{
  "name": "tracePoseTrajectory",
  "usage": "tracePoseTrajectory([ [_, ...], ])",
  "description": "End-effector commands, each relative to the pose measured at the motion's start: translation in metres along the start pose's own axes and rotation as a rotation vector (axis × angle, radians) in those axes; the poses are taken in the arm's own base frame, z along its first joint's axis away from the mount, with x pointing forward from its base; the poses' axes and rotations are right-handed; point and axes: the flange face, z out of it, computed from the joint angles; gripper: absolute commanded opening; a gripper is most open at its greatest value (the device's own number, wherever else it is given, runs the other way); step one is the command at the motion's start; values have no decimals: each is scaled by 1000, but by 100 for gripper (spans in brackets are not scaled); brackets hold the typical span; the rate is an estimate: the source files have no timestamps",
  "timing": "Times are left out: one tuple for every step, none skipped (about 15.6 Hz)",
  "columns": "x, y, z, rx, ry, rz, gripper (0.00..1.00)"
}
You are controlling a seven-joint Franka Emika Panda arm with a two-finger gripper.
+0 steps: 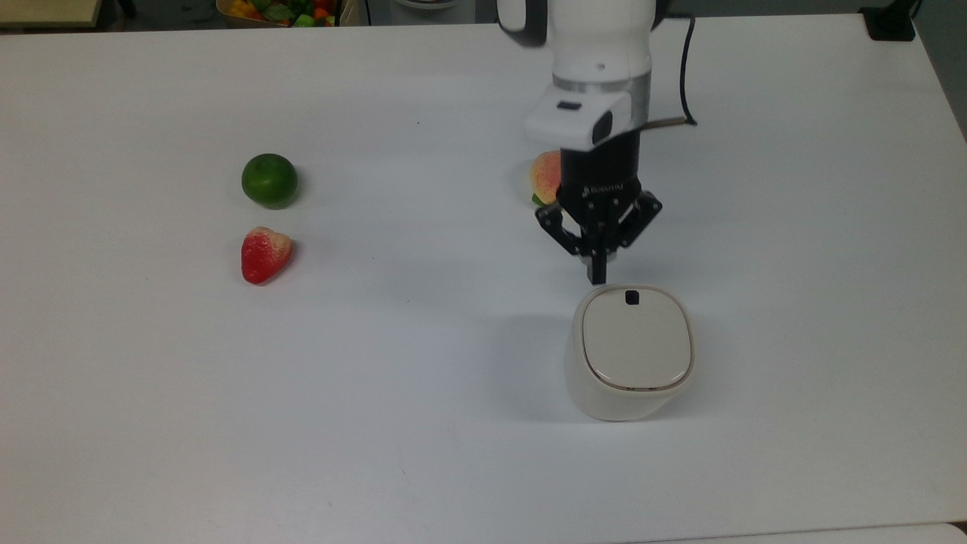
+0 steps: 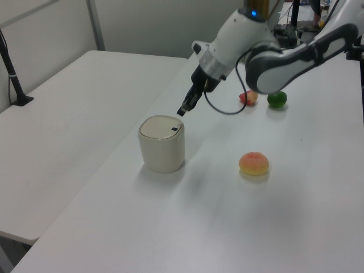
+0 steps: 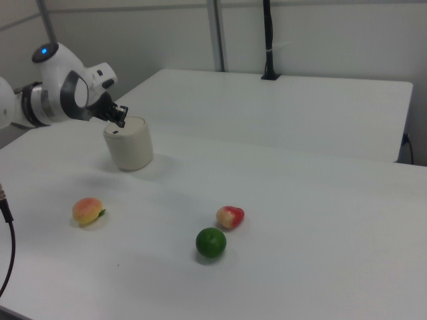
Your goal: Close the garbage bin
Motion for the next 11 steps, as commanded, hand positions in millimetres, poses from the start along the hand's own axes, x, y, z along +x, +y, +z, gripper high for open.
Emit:
tracePoseTrajectory([
  [-2,16,-53,-9,-87,70,3],
  [-2,24,-66,-11,-121,94,7],
  [-3,27,-79,-8,-158,110,11],
  [-5,32,-91,-12,-198,125,14],
  [-7,42,-103,-23,-234,144,19],
  [-8,49,-116,-23,-267,165,27],
  [-11,57,-130,-8,-302,201,40],
  [-12,68,-145,21,-330,249,48],
  [-14,80,-162,42,-355,288,55],
  [-18,86,-178,51,-389,290,64],
  [-23,93,-193,46,-420,292,76],
])
